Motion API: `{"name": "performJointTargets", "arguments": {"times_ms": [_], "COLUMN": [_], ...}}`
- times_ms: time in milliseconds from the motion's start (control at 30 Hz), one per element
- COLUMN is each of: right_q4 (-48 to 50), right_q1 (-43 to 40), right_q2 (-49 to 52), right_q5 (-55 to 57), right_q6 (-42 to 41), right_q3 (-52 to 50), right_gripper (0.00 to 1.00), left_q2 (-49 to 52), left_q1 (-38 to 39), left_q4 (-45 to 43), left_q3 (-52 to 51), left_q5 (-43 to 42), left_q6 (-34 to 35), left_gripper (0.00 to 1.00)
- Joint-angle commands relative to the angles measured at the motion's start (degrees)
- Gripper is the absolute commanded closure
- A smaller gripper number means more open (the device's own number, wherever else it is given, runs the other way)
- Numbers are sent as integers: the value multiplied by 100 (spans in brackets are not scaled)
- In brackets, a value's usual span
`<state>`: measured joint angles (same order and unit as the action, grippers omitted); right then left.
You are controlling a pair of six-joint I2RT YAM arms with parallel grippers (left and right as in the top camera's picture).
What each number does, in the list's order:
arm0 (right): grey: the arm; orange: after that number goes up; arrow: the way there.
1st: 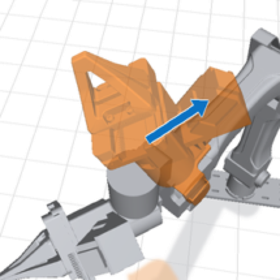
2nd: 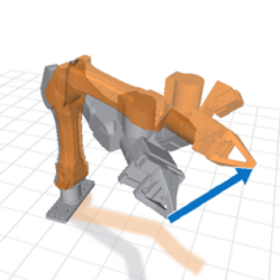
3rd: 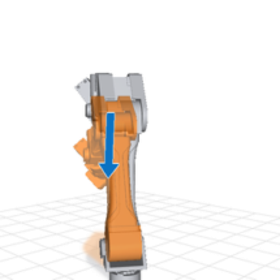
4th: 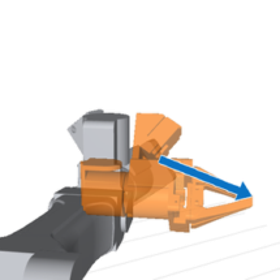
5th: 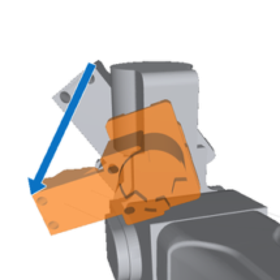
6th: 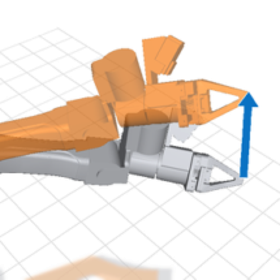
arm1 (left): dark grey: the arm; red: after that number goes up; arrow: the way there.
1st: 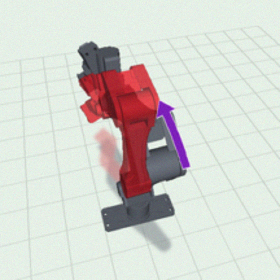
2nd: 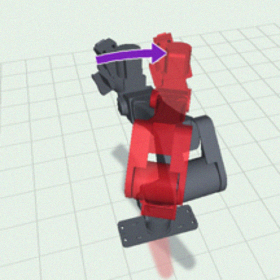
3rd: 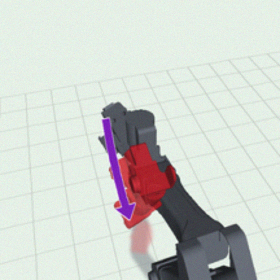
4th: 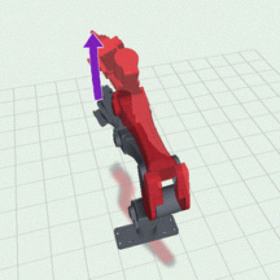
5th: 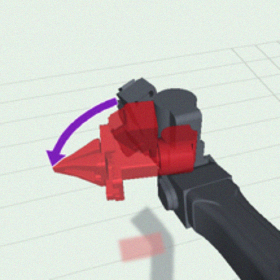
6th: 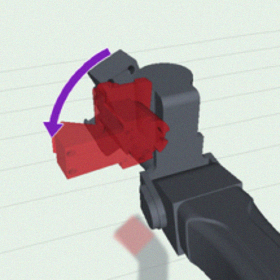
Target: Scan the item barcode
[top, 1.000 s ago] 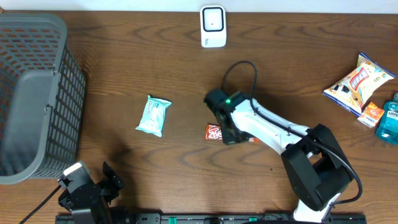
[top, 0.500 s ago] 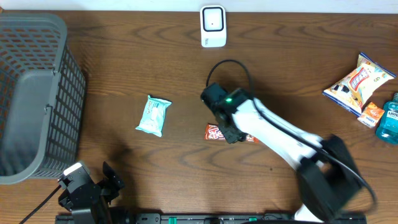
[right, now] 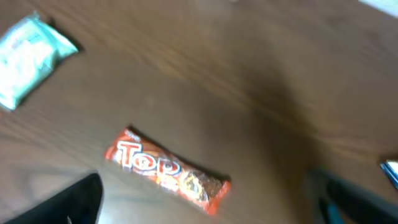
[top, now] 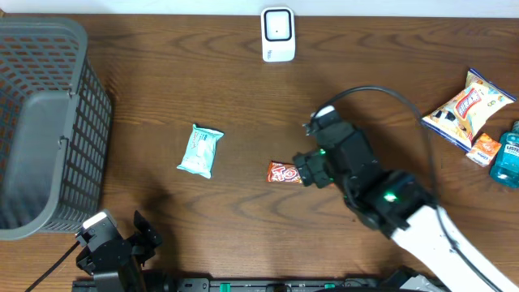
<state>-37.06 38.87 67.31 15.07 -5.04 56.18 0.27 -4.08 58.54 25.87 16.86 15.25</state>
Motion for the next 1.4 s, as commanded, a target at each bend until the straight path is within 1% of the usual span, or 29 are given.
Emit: {"name": "performJointTargets", "arguments": {"times_ms": [0,33,67,133,200,233,300,367,433,533,567,600,700,800,1000,1167,1267,1300,1333,1367], "right_q4": [605,848,940,1012,1182,1259,1226,1084,999,938,916,874,741,680,868,1290,1353,1351,1349,1333], "right_q1": [-42,-42,-44,-70,-144,-197,-313,-439,-520,-529,-527,-525,-533,-560,-601,-599,-599,-601,-605,-605], "right_q2": [323,415,498,599,684,741,861,1075,1362,1720,1779,1821,1823,1904,2540,3373,3807,3921,4033,4127], "right_q5": [-323,-297,-229,-144,-273,-490,-1091,-1681,-1878,-1888,-1888,-1882,-1718,-1445,-1215,-433,-361,-417,-487,-551], "right_q6": [1185,1504,1655,1659,1847,2035,2304,2437,2439,2444,2444,2461,2754,2844,2986,2988,2994,2992,2975,2968], "right_q3": [-857,-1019,-1093,-1099,-1099,-1099,-1099,-1099,-1099,-1097,-1097,-1097,-1097,-1099,-1099,-1097,-1097,-1097,-1097,-1097], "right_gripper": [2,1,1,1,1,4,16,22,23,24,23,18,17,18,27,41,50,57,62,71], "left_q2": [-4,-4,-4,-4,-4,-4,-4,-4,-4,-4,-4,-4,-4,-4,-4,-4,-4,-4,-4,-4], "left_q1": [-9,-9,-9,-9,-9,-9,-9,-9,-9,-9,-9,-9,-9,-9,-9,-9,-9,-9,-9,-9], "left_q4": [0,0,0,0,0,2,0,0,0,0,0,0,0,2,0,0,0,0,0,0], "left_q3": [57,57,57,57,57,57,57,57,57,57,57,57,57,57,57,57,57,57,57,57], "left_q5": [50,50,50,50,50,50,50,50,50,50,50,50,50,50,50,50,50,50,50,50], "left_q6": [52,52,52,52,52,52,52,52,52,52,52,52,52,52,52,52,52,52,52,52], "left_gripper": [3,3,3,3,3,3,3,3,3,3,3,3,3,3,3,3,2,3,3,3]}}
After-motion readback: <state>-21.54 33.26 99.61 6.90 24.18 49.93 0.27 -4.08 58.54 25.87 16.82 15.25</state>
